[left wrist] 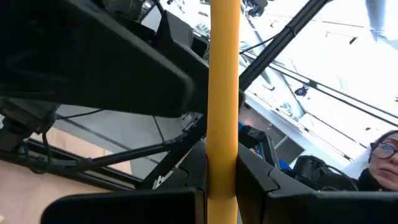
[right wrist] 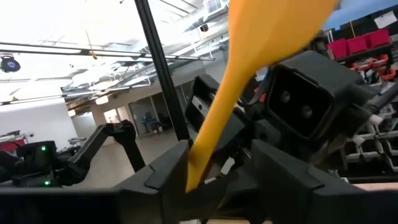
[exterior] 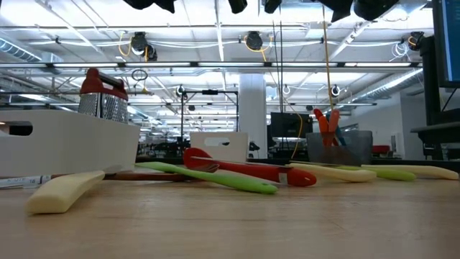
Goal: Pick & Place Kitchen Items
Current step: Put the yellow spatula into the black bin
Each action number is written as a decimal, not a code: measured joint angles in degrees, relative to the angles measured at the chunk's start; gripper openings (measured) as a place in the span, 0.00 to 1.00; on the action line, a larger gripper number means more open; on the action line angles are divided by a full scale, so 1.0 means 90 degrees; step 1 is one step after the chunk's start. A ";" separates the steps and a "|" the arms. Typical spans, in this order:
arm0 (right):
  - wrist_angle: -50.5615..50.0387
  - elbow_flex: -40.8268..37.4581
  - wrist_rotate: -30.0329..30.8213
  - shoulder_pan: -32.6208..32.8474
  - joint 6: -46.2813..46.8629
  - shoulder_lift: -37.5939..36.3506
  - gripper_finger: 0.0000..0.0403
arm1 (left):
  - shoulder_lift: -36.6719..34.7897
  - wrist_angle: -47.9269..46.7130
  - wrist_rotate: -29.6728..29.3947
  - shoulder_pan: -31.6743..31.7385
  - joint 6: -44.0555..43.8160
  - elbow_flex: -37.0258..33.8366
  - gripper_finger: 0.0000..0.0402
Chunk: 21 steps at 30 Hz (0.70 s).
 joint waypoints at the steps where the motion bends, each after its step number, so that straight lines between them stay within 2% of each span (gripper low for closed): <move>1: 0.0013 0.0000 0.0002 0.0000 0.0006 0.0000 0.38 | 0.0000 -0.0007 0.0001 0.0002 -0.0022 0.0000 0.09; 6: 0.0105 -0.0002 0.0005 0.0000 0.0075 0.0000 0.30 | 0.0000 -0.0051 0.0006 0.0003 -0.0034 0.0000 0.09; 16: 0.0185 -0.0005 0.0009 0.0048 0.0048 0.0000 0.27 | 0.0007 -0.0075 0.0022 0.0023 -0.0137 0.0000 0.09; 21: 0.0183 -0.0007 -0.0020 0.0049 0.0050 0.0000 0.15 | 0.0010 -0.0075 0.0016 0.0037 -0.0140 0.0000 0.09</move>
